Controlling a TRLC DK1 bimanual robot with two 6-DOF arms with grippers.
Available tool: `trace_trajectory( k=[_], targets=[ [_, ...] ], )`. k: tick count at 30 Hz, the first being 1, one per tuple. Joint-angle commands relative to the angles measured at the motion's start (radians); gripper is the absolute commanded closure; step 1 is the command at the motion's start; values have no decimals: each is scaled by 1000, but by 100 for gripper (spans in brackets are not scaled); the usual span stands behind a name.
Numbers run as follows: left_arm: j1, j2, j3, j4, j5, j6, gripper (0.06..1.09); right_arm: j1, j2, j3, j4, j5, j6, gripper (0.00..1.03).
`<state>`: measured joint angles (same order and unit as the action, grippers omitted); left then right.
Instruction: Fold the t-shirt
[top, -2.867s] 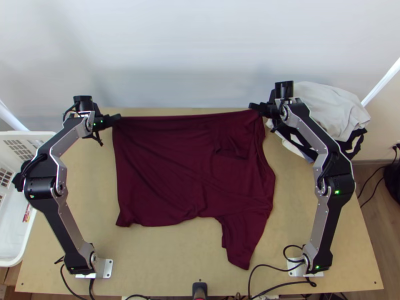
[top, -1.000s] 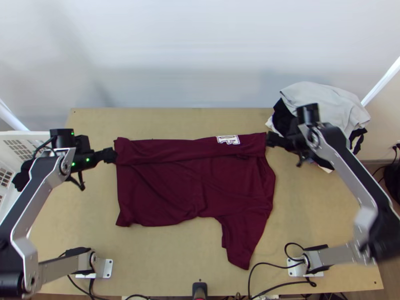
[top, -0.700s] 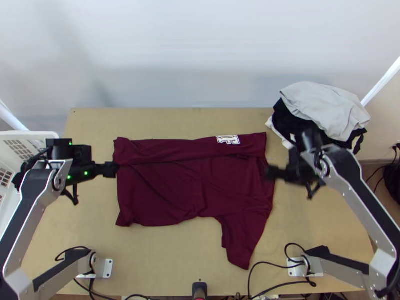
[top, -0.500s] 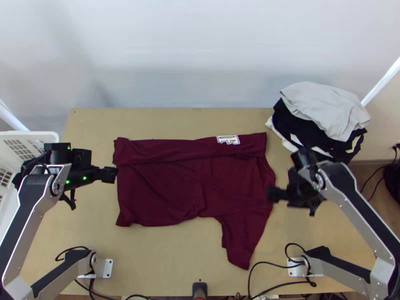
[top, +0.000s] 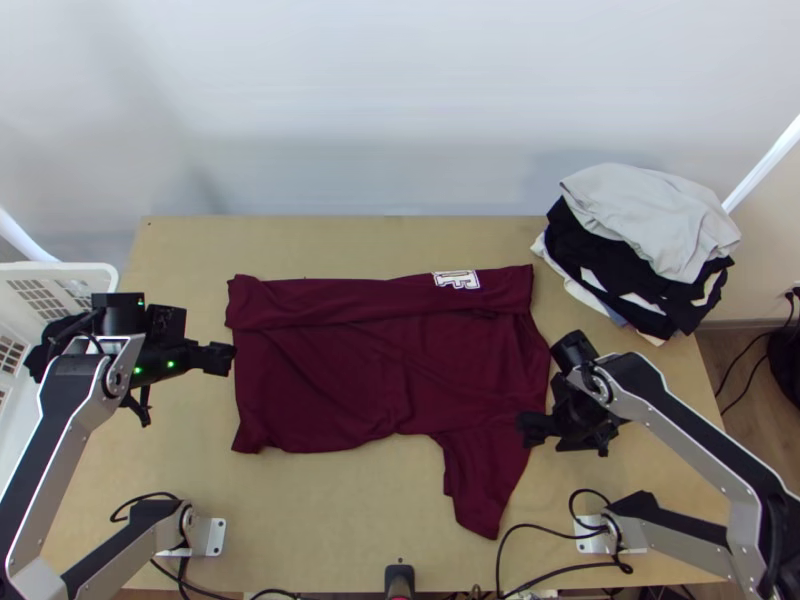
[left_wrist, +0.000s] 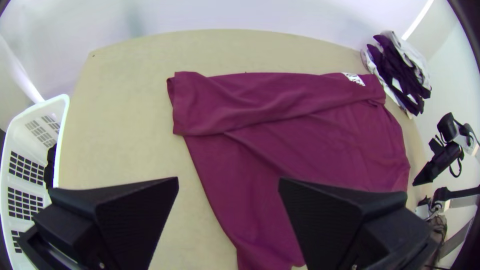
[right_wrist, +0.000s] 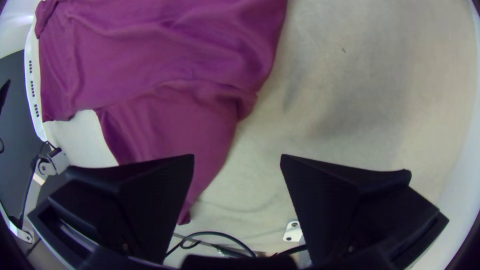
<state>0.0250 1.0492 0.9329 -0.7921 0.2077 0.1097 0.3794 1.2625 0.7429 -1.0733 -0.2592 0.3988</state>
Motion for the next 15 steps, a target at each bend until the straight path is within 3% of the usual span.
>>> trace_trajectory(
  k=[1, 3, 4, 9, 11, 15],
  targets=[
    [-4, -21, -29, -9, -8, 21, 11, 7, 57, -23, 52, -6, -12, 34],
    [-4, -25, -31, -9, -10, 21, 11, 7, 86, -27, 75, -6, -26, 34],
    [-4, -28, -31, -10, -10, 22, 11, 7, 90, -28, 90, -6, -28, 40],
    [-4, -28, -36, -10, -13, 31, 11, 30, 87, -31, 144, -5, -29, 76],
    [-4, -29, -36, -24, -13, 56, 11, 36, 77, -39, 156, -5, -34, 96],
    [-4, -43, -57, -101, -13, 206, 11, 38, 48, -57, 157, -2, -49, 100]
  ],
)
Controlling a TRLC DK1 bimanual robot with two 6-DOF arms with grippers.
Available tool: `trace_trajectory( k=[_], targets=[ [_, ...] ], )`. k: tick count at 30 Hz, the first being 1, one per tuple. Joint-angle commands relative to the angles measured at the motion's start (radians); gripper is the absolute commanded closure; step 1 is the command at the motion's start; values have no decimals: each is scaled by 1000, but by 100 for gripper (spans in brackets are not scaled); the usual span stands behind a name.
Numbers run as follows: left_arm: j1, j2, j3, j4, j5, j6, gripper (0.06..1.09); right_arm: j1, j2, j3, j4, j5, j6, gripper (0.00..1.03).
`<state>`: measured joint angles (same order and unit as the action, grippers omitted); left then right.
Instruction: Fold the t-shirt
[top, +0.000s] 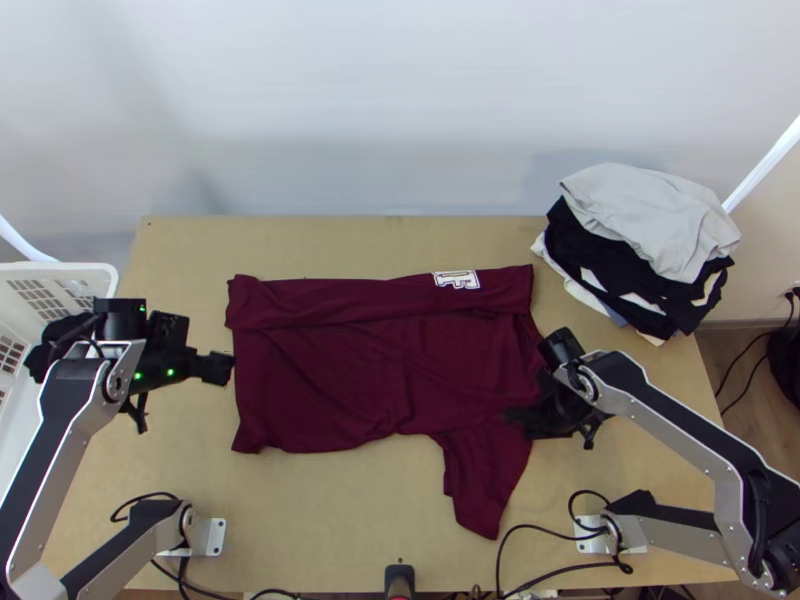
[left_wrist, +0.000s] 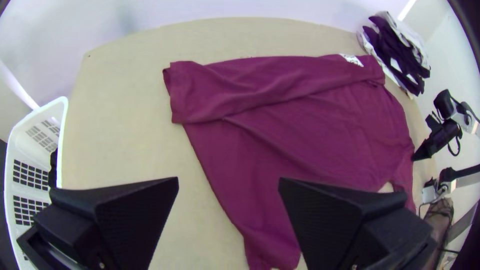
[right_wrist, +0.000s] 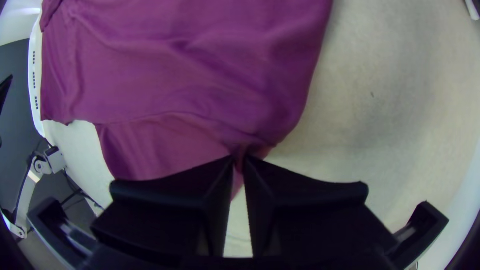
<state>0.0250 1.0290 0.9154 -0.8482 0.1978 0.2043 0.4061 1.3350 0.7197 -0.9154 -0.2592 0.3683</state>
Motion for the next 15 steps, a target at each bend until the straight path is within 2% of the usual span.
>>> trace_trajectory(
  k=[1, 5, 7, 11, 15],
  targets=[
    [-4, -23, -49, -84, -3, 178, 11, 11, -31, -35, 0, 0, -17, 100],
    [-7, -26, -50, -259, -1, 400, 11, 8, -49, -42, -5, 2, -19, 100],
    [-54, -20, -52, -339, -18, 458, 11, 8, -53, -43, -5, 0, -17, 100],
    [-152, 3, -98, -396, -100, 503, 11, 11, -60, -37, -5, 0, -14, 100],
    [-218, 31, -170, -341, -161, 503, 11, 8, -76, -37, -8, 0, -12, 100]
  ],
)
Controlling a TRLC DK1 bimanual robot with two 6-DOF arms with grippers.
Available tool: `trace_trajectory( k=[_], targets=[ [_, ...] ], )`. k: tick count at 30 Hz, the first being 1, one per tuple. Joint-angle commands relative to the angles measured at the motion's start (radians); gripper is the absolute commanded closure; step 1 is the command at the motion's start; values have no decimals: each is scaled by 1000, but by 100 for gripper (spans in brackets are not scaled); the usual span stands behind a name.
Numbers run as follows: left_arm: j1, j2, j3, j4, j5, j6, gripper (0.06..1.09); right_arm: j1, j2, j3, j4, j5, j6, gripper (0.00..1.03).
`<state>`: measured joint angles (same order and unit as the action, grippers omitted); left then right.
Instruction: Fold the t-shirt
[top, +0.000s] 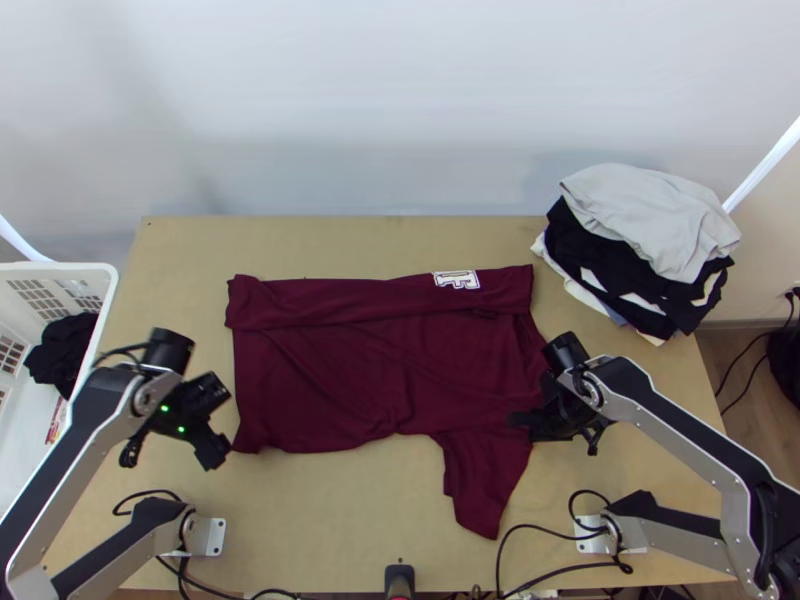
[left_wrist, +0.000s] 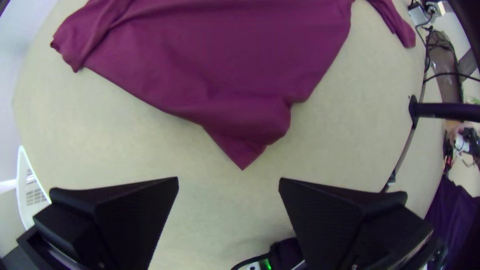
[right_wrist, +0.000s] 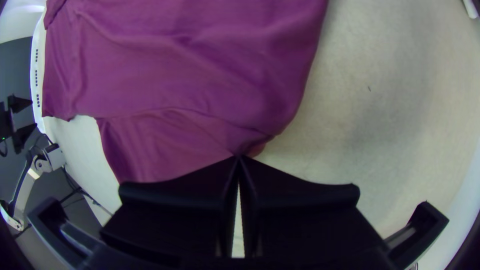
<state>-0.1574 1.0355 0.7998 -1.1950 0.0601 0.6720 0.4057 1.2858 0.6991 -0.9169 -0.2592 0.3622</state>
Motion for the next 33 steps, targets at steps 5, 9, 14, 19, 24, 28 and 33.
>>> trace_trajectory(
  k=[5, 9, 14, 19, 24, 28, 33],
  targets=[
    [-54, 101, -85, 83, -52, 29, 11, 8, -52, -24, -13, 0, -6, 100],
    [-45, 178, -68, 107, -52, 23, 11, 8, -56, -32, -13, 0, -6, 100],
    [-39, 244, -73, 141, -51, 20, 16, 8, -57, -29, -13, 0, -6, 100],
    [-30, 281, -71, 172, -22, 14, 35, 8, -57, -29, -13, 2, -8, 100],
    [-11, 255, -80, 204, 90, 15, 88, 7, -62, -38, -13, 3, -8, 100],
    [33, 205, -97, 176, 130, 90, 104, -1, -69, -44, -13, 8, -14, 100],
    [182, 207, -82, 150, 130, 199, 104, -42, -75, -47, -14, 12, -45, 100]
  ],
)
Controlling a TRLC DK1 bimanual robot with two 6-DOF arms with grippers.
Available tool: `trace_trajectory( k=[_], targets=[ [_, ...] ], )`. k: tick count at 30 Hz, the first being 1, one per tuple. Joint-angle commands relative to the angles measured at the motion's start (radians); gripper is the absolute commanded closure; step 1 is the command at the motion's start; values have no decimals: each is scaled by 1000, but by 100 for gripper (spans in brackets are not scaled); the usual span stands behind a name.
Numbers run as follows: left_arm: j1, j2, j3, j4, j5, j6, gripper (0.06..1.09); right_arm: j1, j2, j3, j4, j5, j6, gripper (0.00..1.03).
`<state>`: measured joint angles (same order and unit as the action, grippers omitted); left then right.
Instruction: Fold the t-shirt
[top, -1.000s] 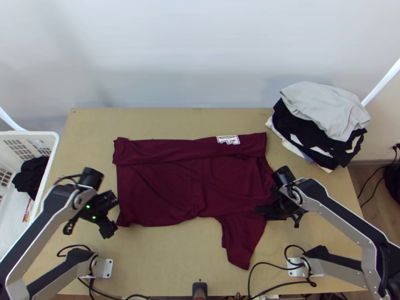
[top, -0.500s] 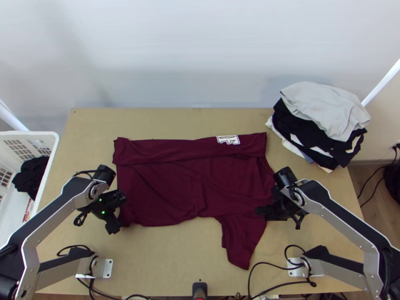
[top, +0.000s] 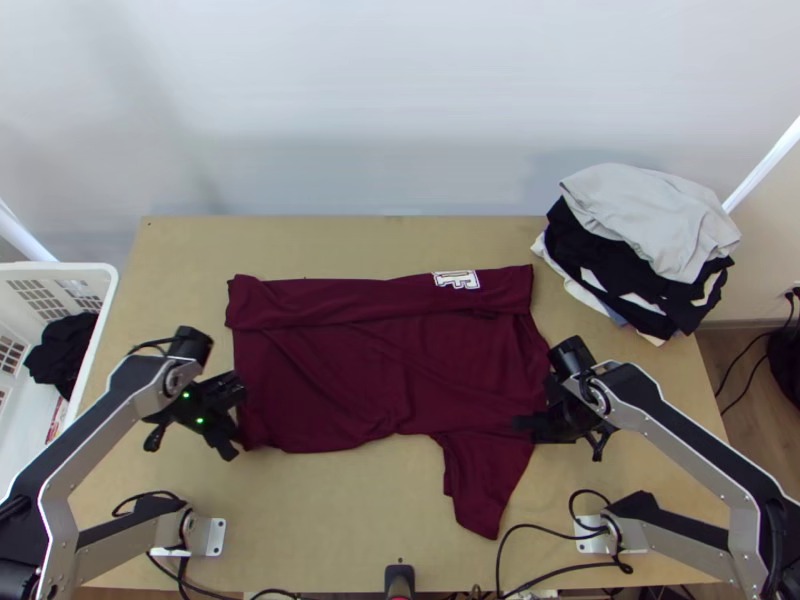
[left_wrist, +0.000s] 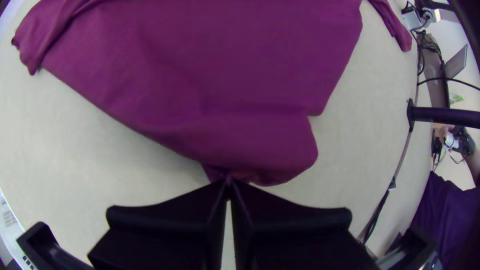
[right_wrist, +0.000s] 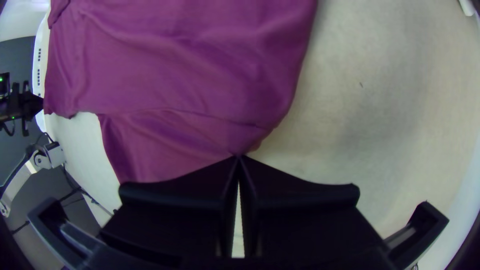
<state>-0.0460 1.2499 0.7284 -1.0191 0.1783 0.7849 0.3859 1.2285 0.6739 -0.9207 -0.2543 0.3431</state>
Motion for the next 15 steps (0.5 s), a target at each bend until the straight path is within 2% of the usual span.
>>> trace_trajectory(
  k=[1, 6, 12, 15],
  targets=[
    [90, -7, -1, -45, 12, 105, 104, -30, -18, -22, -12, 9, -33, 100],
    [196, -10, 17, -102, 0, 192, 104, -82, -21, -33, -18, 26, -78, 100],
    [250, -44, -6, -114, -11, 243, 104, -163, -24, -28, -18, 39, -121, 100],
    [264, -58, -15, -121, -26, 258, 104, -167, -29, -20, -18, 44, -127, 100]
  ],
)
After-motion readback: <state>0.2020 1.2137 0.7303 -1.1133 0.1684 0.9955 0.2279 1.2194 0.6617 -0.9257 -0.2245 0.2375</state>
